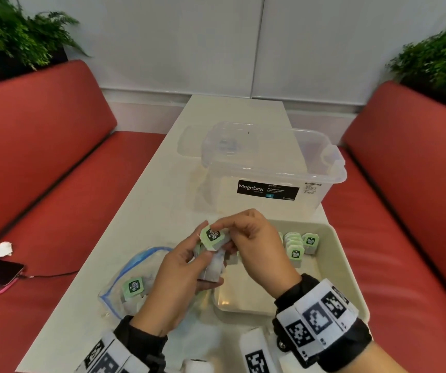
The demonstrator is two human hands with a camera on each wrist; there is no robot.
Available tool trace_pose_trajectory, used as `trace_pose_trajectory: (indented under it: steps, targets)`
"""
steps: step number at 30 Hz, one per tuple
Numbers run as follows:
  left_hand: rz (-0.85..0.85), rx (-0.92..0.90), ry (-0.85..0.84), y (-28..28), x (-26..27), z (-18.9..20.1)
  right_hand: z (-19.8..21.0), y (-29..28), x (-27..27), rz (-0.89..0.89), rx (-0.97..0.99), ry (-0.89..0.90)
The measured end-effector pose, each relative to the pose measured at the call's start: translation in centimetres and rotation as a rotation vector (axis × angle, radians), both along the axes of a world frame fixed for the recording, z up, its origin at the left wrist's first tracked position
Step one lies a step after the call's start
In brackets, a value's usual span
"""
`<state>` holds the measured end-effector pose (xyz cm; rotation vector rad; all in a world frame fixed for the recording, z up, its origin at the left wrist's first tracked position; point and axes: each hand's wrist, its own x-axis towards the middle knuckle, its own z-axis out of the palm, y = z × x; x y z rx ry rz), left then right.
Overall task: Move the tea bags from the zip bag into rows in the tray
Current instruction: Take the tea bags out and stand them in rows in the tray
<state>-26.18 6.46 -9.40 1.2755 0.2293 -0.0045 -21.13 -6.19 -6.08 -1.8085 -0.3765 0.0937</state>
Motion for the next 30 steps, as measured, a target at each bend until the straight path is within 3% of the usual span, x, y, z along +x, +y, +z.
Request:
trace_pose_trajectory:
  steps: [5,11,14,21,25,30]
  targets:
    - [0.027,-0.030,0.005,0.3,0.3,0.2,-0.6,-0.3,-0.3,-0.024,-0.123,-0.049]
    - [-0.012,0.000,0.021,0.4,0.4,-0.1,-1.2,-0.5,-0.2,-0.083,0.198,0.033]
    - [-0.045,0.062,0.004,0.1,0.3,0.0,-1.4,-0.5,0.0,-0.072,0.260,0.097]
    - [-0.063,0.172,-0.020,-0.1,0.5,0.5,-1.5,-1.4,-0.3,-0.097,-0.017,-0.024]
    - [-0.106,0.291,-0.043,-0.3,0.3,0.7,-0.7,-2.5,-0.5,0.042,-0.286,-0.111]
    - [-0.091,0.350,-0.048,-0.7,0.3,0.8,-0.2,-3.7,0.1,0.095,-0.309,-0.099]
